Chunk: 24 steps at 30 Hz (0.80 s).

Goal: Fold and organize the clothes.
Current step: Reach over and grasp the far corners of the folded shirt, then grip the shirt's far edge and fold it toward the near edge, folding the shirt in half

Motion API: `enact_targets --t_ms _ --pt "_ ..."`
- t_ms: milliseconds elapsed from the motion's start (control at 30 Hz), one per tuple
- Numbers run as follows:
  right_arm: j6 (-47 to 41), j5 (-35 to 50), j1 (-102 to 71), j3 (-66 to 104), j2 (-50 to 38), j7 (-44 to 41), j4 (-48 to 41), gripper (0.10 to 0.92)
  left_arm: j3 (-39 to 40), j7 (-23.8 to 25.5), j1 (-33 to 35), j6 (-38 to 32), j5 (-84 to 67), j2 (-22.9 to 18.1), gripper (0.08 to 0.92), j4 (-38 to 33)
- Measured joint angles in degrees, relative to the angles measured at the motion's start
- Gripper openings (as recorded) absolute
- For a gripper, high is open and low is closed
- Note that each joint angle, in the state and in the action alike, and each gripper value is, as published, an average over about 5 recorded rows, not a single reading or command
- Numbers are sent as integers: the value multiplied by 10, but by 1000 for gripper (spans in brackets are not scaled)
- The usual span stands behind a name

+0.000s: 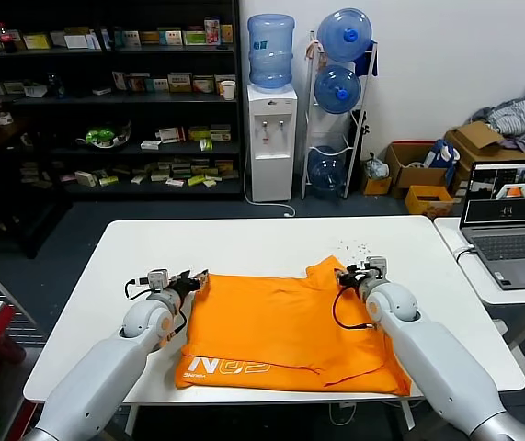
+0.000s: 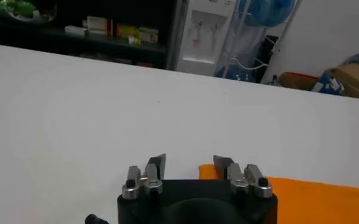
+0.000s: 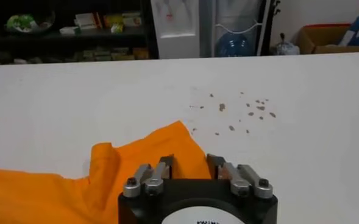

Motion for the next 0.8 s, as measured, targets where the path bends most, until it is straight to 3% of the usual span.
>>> enact_targets --t_ms 333,533,800 --pt "18 5 -7 3 -2 -9 8 132 3 11 -1 -3 2 -5 262 0" --pt "51 5 -14 8 -7 -13 17 124 0 14 5 -12 7 -5 109 -6" --pt "91 8 -34 21 -22 -11 43 124 -10 9 19 -20 9 4 91 -29"
